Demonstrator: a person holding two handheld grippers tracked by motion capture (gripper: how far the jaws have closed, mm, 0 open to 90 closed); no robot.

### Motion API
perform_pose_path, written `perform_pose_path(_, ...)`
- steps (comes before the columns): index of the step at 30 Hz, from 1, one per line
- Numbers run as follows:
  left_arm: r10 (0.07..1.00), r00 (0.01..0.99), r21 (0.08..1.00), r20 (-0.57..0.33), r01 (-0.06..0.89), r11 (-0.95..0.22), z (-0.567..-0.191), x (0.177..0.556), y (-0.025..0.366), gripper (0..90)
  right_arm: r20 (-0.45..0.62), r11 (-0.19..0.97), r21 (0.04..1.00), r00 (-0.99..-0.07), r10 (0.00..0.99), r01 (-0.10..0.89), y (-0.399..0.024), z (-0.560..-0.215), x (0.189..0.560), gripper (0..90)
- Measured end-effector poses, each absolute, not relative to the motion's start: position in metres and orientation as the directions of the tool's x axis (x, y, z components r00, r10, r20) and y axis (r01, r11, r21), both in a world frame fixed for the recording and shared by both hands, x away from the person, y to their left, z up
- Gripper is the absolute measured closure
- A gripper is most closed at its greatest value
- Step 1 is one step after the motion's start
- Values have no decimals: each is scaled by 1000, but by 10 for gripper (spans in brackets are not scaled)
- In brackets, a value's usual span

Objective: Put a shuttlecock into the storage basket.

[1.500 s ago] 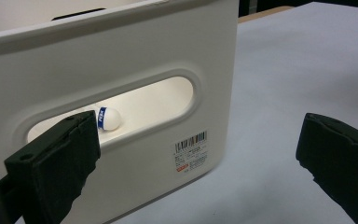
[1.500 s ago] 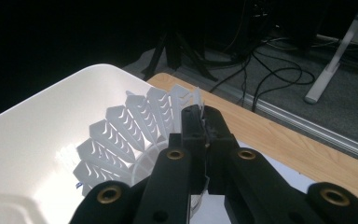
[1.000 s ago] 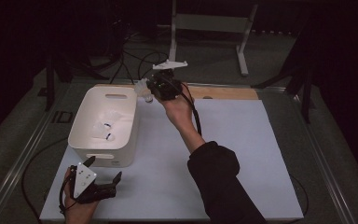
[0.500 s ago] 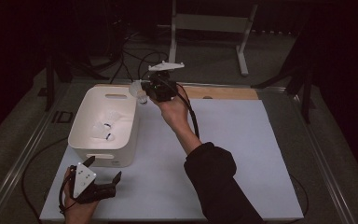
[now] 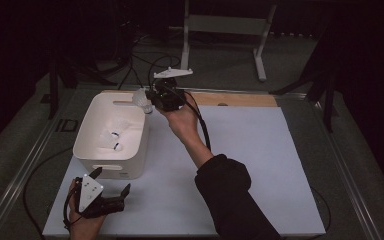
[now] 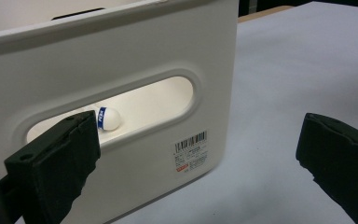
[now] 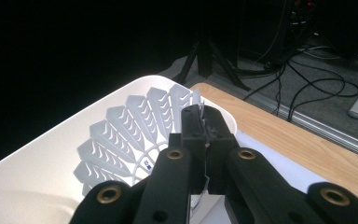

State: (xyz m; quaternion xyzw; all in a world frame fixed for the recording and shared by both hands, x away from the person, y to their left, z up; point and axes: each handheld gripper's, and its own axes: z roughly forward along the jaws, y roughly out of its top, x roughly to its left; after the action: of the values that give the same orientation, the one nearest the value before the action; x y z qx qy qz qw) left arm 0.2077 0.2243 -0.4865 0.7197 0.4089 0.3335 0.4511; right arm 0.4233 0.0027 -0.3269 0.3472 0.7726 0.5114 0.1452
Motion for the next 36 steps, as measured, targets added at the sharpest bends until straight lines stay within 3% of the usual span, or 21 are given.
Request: perform_pose_path(36, 887, 448, 920, 114, 290, -265, -487, 208, 224, 2, 132, 259, 890, -756, 641, 375, 25, -331, 411, 894)
